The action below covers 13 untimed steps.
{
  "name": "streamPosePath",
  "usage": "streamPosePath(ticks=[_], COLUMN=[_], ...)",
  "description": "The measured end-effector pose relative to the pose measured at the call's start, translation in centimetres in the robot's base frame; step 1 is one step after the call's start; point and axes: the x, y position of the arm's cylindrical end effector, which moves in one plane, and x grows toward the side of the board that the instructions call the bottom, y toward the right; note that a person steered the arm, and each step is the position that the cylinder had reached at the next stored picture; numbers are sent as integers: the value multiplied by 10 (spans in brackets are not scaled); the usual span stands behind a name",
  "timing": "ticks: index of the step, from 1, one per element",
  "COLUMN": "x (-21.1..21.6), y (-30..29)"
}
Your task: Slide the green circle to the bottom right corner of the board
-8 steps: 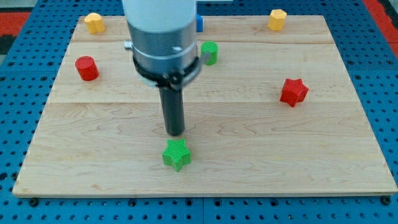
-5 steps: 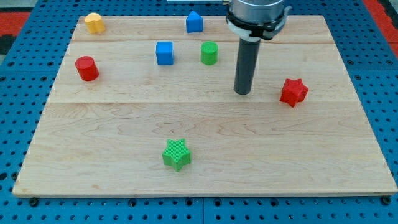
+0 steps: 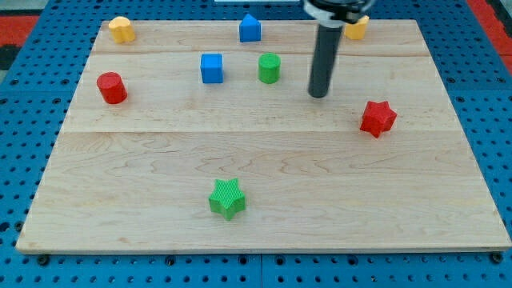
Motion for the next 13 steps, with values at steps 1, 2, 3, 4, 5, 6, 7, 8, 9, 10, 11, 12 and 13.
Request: streamPosePath(ticks=[1, 2, 3, 4, 5, 6, 7, 8, 9, 10, 11, 12, 13], x=[-54, -77, -68, -4, 59, 79, 56, 57, 83, 103, 91, 128, 162], y=[36, -21, -93, -81, -42, -21, -47, -63, -64, -12, -88, -47, 47])
